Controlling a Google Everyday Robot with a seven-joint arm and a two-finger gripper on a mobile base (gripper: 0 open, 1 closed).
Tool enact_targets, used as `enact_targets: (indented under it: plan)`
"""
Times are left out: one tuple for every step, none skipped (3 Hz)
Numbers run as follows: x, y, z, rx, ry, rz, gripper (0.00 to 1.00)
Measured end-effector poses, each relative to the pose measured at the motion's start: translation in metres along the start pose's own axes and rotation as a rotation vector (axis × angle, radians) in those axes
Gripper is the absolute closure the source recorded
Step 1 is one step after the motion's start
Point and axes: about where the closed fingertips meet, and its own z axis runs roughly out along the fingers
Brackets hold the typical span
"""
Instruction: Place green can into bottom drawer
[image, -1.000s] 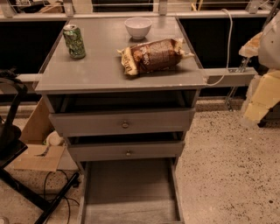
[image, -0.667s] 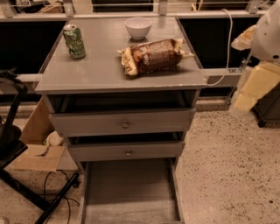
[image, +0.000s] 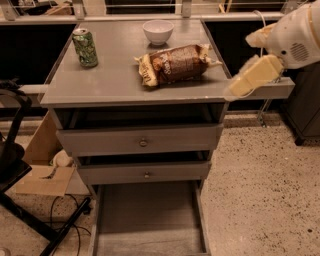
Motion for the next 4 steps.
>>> enact_targets:
  plan:
    - [-0.052,-0.009,0.041,-0.016,-0.352,0.070,0.00]
    - [-0.098,-0.006,0.043,0.029,-0.533,0.094,0.00]
    - [-0.114,-0.010,0.041,0.055,-0.567,0.097,0.00]
    - [-0.122,-0.017,0.064,0.048,-0.590,0.131,0.00]
